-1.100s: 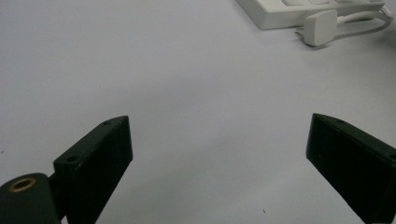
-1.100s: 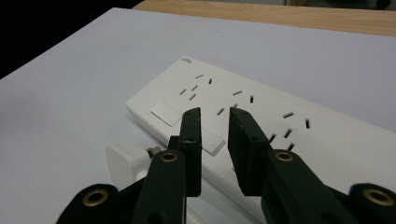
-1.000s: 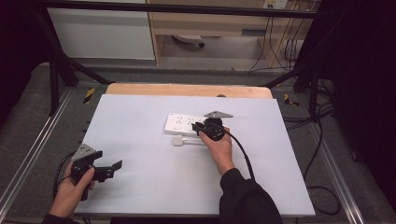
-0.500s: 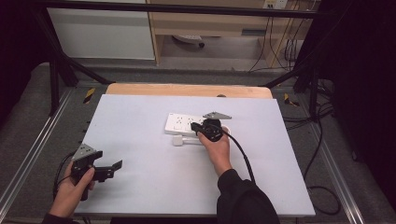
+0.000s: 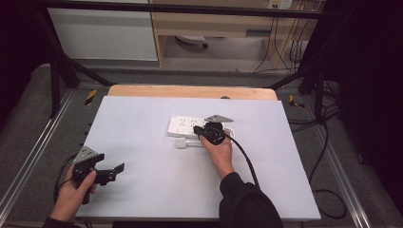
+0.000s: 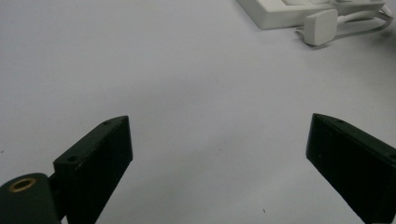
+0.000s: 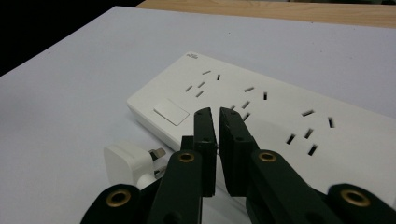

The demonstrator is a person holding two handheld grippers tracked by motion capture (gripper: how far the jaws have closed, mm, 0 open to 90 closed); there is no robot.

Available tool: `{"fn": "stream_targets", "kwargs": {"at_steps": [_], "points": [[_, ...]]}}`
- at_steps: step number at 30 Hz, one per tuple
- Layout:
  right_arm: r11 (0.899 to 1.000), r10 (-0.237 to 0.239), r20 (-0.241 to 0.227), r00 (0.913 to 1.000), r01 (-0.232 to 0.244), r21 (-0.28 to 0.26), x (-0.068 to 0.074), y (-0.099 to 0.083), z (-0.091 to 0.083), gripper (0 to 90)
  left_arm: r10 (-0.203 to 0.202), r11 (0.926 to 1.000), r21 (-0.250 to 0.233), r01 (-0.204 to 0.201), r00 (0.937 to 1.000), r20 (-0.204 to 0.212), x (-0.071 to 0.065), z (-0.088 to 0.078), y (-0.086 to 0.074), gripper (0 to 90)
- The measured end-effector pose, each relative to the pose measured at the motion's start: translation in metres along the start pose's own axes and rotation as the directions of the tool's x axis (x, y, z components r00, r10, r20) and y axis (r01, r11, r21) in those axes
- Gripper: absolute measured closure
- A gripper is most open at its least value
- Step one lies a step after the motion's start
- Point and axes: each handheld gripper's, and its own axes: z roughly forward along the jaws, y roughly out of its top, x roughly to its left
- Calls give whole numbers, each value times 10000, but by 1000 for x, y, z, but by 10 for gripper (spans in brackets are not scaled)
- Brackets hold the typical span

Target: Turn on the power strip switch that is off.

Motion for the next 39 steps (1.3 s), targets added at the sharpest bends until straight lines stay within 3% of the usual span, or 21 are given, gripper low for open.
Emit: {"fn": "stream_targets", "kwargs": {"at_steps": [14, 39], "points": [[10000, 35, 308, 9995, -32, -70, -5, -4, 10, 899, 10, 10000, 2, -10, 10000, 11, 0, 0, 0, 72], [9997, -164, 250, 9996, 168, -169, -3, -6, 13, 900, -4, 10000, 18, 4, 10000, 13, 0, 0, 0, 72]]}}
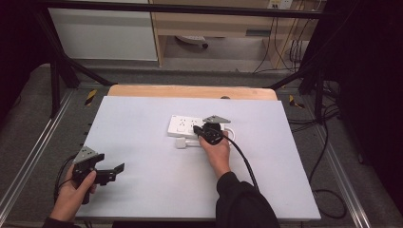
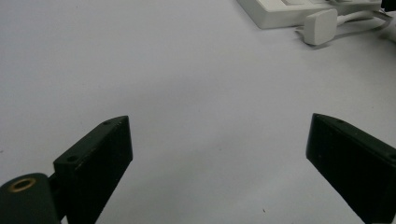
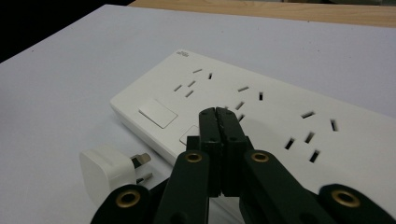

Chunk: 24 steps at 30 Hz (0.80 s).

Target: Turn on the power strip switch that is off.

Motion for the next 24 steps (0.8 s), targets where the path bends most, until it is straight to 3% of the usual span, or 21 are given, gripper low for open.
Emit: {"fn": "stream_targets", "kwargs": {"at_steps": [24], "points": [[9997, -133, -162, 9998, 129, -201, -2, -3, 1, 900, 70, 9999, 98, -70, 10000, -14, 0, 0, 0, 71]]}}
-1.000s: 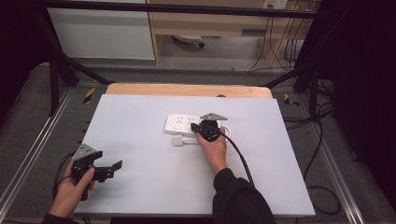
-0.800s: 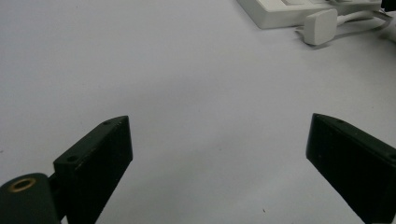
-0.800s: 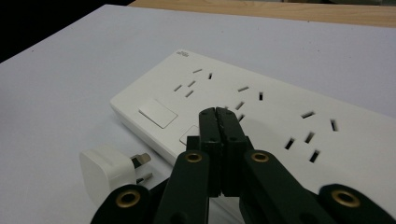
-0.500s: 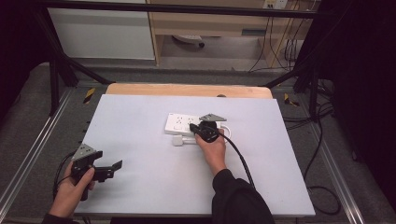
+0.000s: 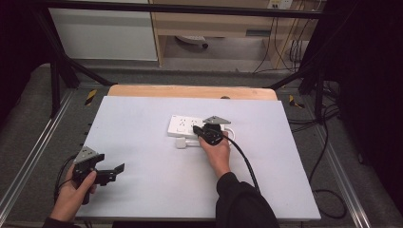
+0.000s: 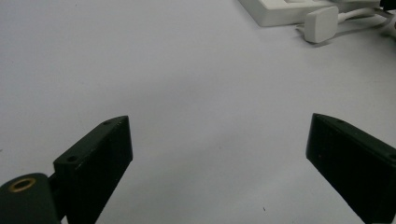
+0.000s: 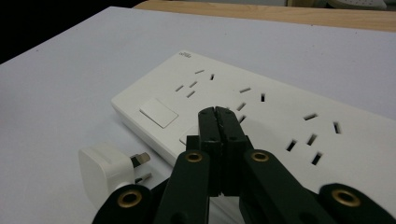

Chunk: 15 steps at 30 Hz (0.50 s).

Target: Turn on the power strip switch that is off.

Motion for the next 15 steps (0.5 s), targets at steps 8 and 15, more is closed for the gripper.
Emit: {"fn": "stream_targets", "kwargs": {"at_steps": [8, 15], "points": [[9999, -72, 192, 9998, 69, 133, -4, 0, -1, 900, 26, 10000, 24, -26, 10000, 10, 0, 0, 0, 72], [9999, 53, 73, 10000, -54, 123, -1, 0, 1, 900, 15, 10000, 23, -15, 10000, 11, 0, 0, 0, 72]]}}
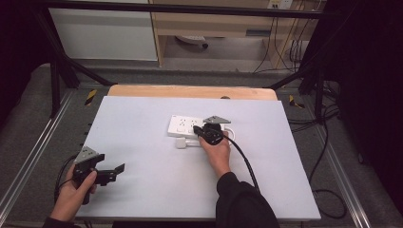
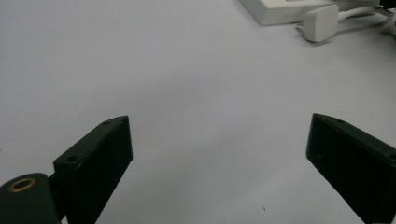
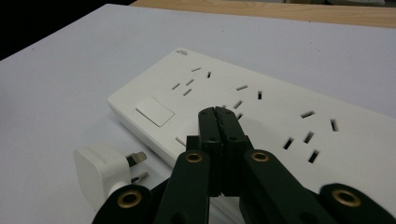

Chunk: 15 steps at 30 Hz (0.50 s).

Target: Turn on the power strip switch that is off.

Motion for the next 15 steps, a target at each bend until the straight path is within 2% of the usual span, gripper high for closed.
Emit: {"fn": "stream_targets", "kwargs": {"at_steps": [9, 15], "points": [[9999, -26, 115, 9999, 24, 167, 1, 3, 0, 900, 1, 10000, -32, -1, 10000, -6, 0, 0, 0, 71], [10000, 40, 55, 10000, -40, -26, 1, 7, -5, 900, -11, 10000, -36, 11, 10000, -9, 0, 0, 0, 72]]}}
